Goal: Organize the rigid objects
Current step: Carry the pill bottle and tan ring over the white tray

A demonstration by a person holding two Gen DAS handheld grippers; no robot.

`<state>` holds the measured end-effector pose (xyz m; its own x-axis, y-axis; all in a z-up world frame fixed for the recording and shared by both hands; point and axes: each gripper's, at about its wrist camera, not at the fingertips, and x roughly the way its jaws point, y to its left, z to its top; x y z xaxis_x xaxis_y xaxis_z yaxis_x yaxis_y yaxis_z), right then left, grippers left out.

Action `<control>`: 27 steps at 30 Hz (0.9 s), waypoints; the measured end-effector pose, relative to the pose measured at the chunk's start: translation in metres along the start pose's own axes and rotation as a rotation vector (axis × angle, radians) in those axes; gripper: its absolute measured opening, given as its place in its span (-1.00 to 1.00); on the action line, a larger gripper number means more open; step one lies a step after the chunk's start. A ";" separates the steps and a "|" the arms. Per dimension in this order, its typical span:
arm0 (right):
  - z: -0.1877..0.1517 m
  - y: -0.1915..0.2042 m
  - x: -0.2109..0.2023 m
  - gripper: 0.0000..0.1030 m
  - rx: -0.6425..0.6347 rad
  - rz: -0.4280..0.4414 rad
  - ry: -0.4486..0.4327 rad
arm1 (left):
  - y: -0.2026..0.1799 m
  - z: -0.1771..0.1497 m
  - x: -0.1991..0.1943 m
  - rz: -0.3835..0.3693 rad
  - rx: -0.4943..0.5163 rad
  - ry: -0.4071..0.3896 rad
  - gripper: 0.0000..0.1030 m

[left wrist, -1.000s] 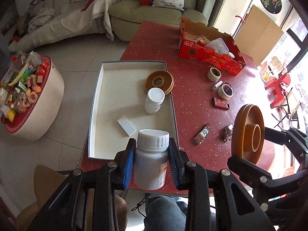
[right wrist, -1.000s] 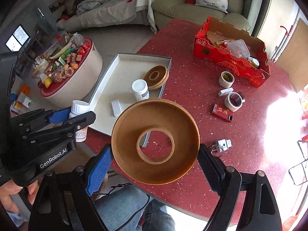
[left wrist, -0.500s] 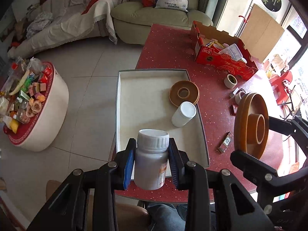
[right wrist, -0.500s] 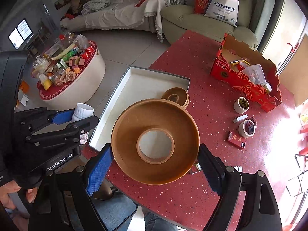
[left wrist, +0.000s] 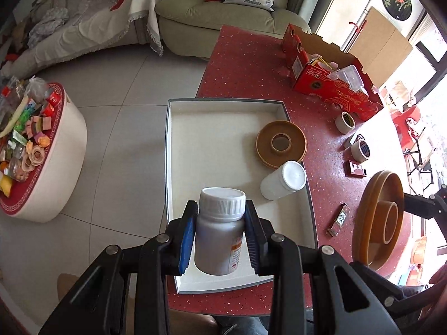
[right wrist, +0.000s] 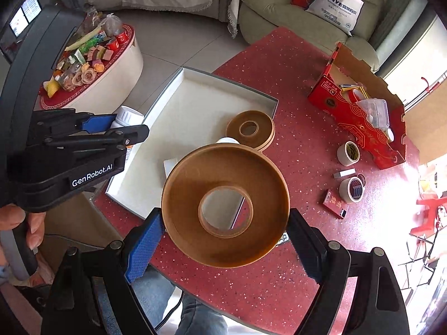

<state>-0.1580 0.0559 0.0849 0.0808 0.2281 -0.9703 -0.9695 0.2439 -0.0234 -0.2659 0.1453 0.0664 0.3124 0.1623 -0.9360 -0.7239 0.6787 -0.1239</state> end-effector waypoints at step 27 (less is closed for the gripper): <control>0.023 0.016 0.045 0.70 -0.012 0.018 0.120 | 0.010 0.043 0.047 -0.011 0.065 0.055 -0.31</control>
<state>-0.1641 0.0915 0.0465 0.0356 0.1174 -0.9924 -0.9734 0.2290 -0.0078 -0.2318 0.1907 0.0358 0.2847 0.1159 -0.9516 -0.6782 0.7259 -0.1145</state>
